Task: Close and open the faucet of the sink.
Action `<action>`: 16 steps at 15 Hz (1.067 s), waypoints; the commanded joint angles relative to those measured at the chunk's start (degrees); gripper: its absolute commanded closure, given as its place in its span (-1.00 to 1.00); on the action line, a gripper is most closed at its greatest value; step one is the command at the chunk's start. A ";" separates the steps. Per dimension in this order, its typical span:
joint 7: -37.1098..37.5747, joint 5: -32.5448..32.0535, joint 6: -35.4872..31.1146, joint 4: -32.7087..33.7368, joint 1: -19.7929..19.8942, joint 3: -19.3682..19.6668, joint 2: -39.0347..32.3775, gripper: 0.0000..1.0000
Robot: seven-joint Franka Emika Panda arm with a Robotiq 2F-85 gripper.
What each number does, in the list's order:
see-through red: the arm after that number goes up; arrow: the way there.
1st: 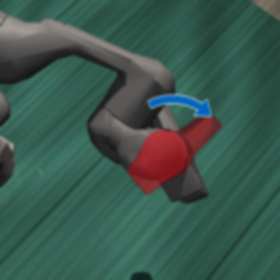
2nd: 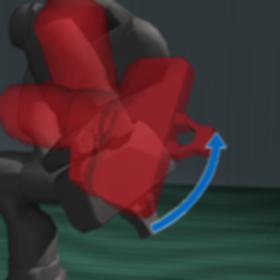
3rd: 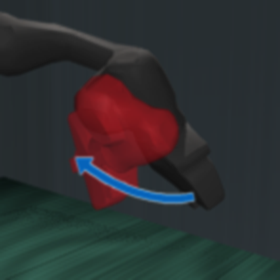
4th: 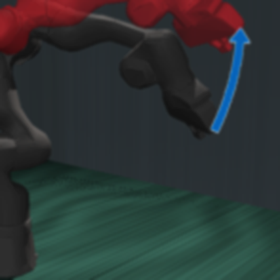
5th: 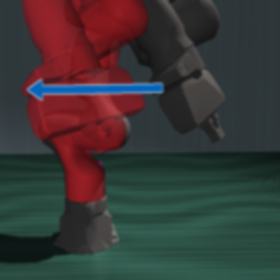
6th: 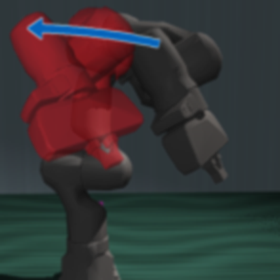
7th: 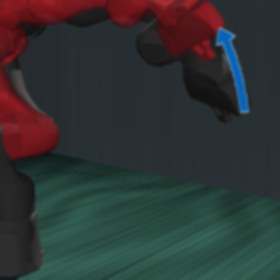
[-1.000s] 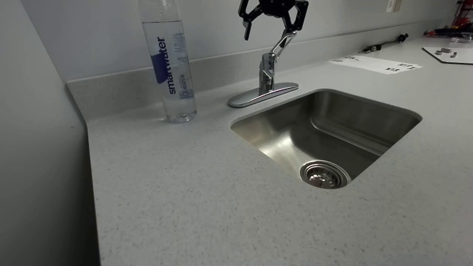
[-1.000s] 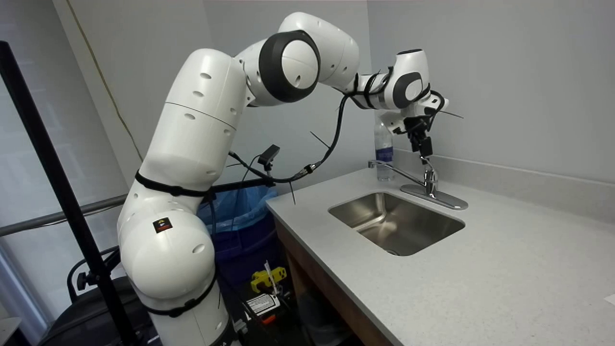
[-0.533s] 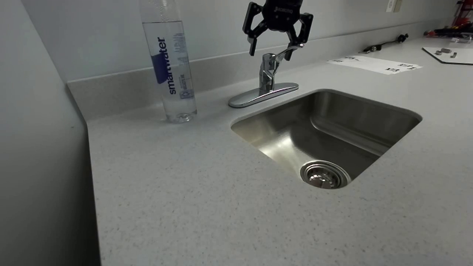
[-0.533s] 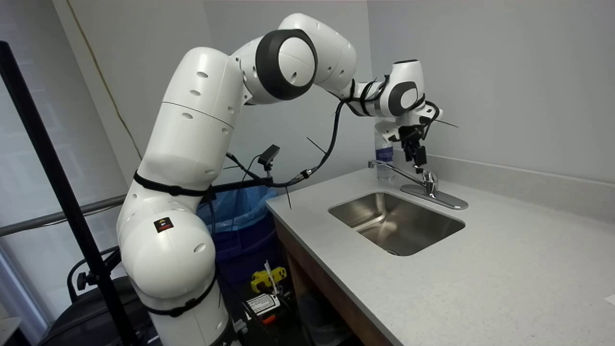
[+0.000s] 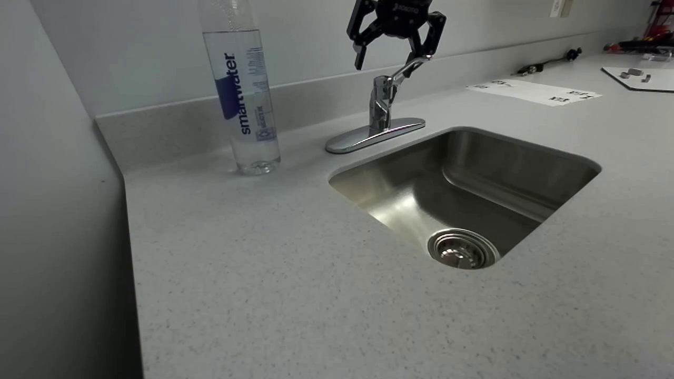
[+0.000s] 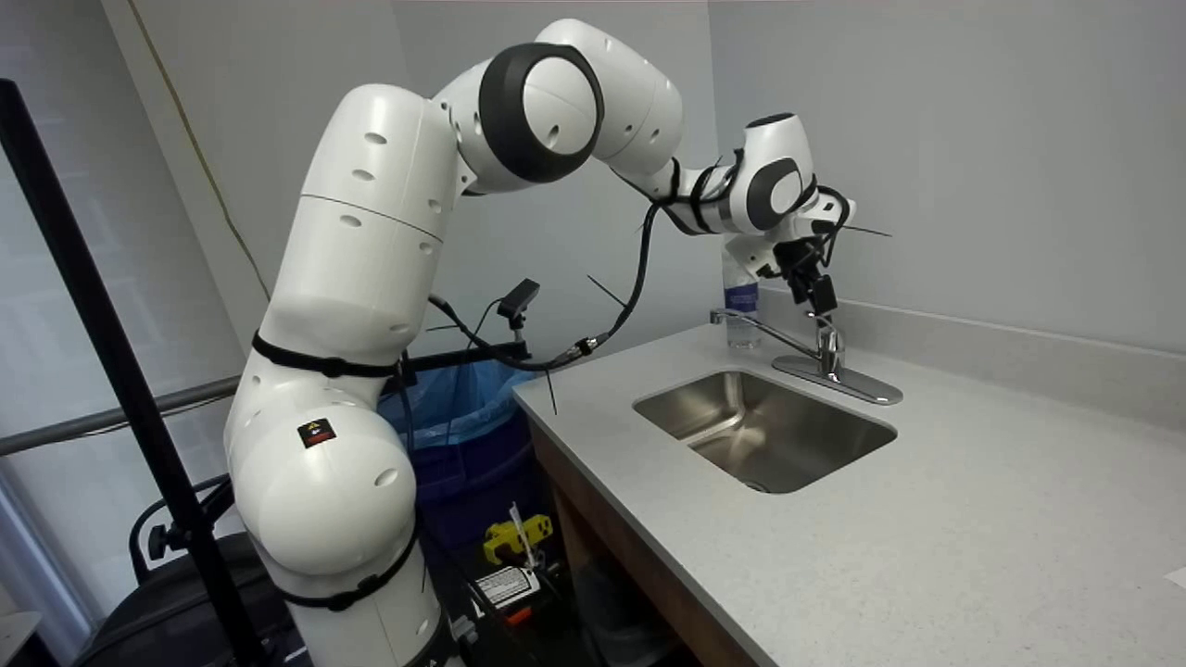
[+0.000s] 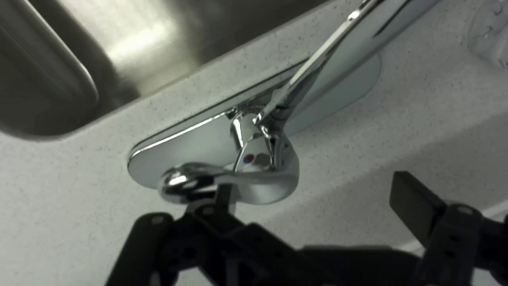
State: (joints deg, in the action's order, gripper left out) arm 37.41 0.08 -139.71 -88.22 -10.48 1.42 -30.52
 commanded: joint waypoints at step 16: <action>-2.48 0.79 -0.69 -7.20 0.60 0.23 6.48 -0.16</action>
State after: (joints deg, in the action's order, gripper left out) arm 36.03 0.26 -140.28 -93.34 -10.22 1.86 -26.00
